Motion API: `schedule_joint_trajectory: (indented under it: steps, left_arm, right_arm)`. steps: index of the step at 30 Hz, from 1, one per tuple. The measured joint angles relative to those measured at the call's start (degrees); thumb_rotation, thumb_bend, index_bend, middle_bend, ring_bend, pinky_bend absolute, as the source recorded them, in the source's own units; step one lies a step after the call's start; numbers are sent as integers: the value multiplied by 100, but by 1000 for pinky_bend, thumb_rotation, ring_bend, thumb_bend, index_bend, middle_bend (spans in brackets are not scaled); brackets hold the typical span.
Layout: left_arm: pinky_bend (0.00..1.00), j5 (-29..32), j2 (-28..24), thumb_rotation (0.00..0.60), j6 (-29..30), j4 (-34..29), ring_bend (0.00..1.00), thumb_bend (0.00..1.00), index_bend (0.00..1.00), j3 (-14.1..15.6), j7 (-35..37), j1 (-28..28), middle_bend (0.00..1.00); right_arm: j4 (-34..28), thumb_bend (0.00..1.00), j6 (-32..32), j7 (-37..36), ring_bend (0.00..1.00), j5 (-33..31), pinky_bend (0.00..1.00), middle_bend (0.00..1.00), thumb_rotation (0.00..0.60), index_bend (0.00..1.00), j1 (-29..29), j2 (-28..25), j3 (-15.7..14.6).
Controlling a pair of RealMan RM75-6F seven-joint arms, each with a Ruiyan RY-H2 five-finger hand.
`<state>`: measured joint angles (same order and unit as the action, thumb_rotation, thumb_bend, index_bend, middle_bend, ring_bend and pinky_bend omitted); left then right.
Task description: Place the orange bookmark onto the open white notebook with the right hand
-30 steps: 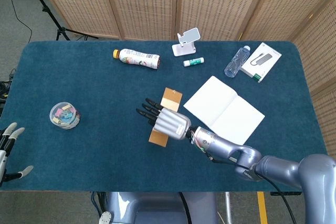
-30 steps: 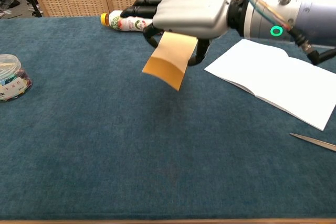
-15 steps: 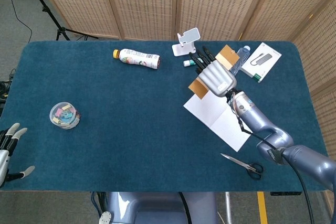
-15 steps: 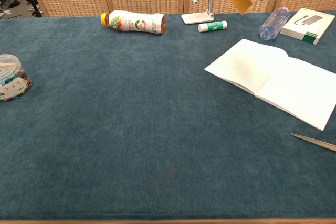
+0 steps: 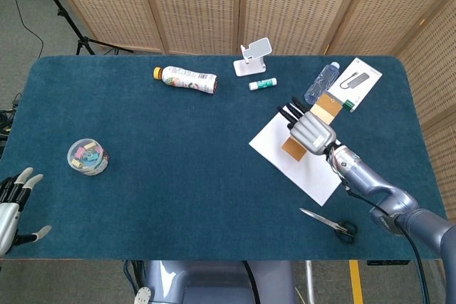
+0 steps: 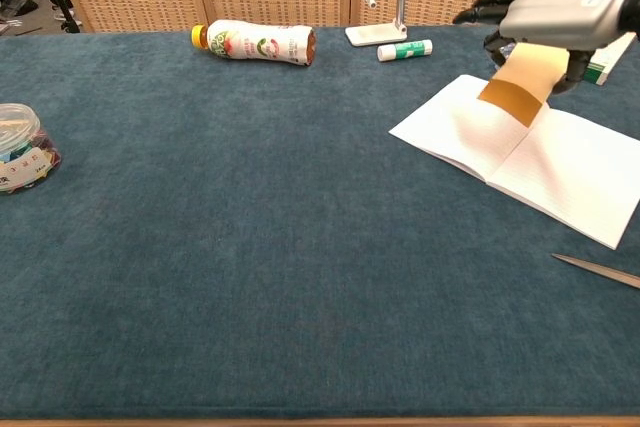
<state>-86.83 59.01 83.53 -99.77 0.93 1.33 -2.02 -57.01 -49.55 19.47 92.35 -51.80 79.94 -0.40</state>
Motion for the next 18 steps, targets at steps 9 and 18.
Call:
schedule_joint_trajectory:
  steps: [9,18]
  left_arm:
    - [0,-13,12,600,0,-8,0,0,0,16,-16,-2,0]
    - [0,5,5,600,-38,3,0,0,0,17,-1,-23,0]
  right_arm:
    - [492,260,73,-287,0,191,0,0,600,648,71,370,-240]
    - [737,260,302,-454,0,148,0,0,600,648,143,508,-352]
